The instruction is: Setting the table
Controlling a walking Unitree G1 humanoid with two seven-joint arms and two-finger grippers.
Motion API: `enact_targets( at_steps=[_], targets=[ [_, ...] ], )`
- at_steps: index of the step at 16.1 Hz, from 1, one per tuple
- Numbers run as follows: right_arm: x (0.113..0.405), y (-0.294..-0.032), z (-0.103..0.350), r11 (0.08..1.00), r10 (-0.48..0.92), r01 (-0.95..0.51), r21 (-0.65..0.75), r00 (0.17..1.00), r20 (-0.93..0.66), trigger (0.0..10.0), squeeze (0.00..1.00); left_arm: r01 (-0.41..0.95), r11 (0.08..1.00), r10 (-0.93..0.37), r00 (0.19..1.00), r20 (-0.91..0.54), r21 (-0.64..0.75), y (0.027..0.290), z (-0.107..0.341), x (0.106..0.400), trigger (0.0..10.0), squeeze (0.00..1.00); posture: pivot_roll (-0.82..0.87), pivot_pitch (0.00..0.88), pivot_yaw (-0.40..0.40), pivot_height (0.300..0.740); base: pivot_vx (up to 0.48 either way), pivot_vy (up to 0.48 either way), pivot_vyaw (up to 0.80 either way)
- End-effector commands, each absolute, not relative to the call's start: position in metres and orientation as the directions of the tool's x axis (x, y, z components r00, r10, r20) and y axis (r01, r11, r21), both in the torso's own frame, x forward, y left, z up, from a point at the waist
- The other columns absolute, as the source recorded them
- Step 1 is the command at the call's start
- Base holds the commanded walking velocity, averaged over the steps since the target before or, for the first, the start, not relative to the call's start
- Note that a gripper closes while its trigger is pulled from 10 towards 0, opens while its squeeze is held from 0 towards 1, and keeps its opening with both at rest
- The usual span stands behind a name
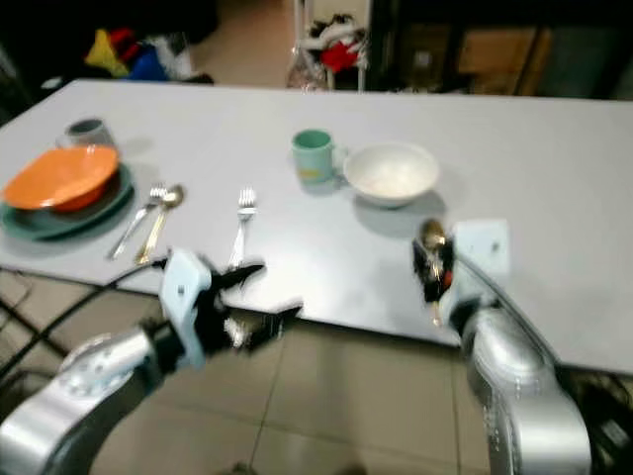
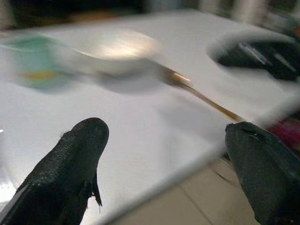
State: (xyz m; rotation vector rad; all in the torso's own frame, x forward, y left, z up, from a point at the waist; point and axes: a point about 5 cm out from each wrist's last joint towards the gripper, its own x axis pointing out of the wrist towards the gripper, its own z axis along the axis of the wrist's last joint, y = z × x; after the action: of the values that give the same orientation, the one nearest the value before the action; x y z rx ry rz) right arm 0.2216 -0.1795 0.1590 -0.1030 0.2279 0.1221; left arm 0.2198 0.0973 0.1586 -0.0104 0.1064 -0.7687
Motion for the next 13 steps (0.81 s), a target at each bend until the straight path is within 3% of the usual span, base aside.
enact_targets(
  at_steps=[1, 3, 13],
  targets=[
    [0.215, -0.158, 0.158, 0.975, 0.21, -0.221, -0.031, 0.956, -0.207, 10.0, 1.0, 0.581, 0.814, -0.576, 0.812, -0.095, 0.034, 0.109, 0.16, 0.228, 10.0, 0.0, 0.04, 0.0, 0.115, 0.74, 0.0, 0.0, 0.8],
    [0.211, -0.147, 0.16, 0.974, 0.225, -0.221, 0.044, 0.96, -0.165, 10.0, 1.0, 0.517, 0.845, -0.507, 0.856, -0.101, 0.136, 0.114, 0.157, 0.23, 10.0, 0.0, 0.04, 0.0, 0.111, 0.74, 0.0, 0.0, 0.8],
    [0.209, -0.133, 0.147, 0.95, 0.313, -0.305, 0.069, 0.934, -0.17, 10.0, 1.0, 0.346, 0.936, -0.342, 0.937, -0.074, 0.067, 0.125, 0.151, 0.232, 10.0, 0.0, 0.07, 0.0, 0.079, 0.74, 0.0, 0.0, 0.8]
  ],
)
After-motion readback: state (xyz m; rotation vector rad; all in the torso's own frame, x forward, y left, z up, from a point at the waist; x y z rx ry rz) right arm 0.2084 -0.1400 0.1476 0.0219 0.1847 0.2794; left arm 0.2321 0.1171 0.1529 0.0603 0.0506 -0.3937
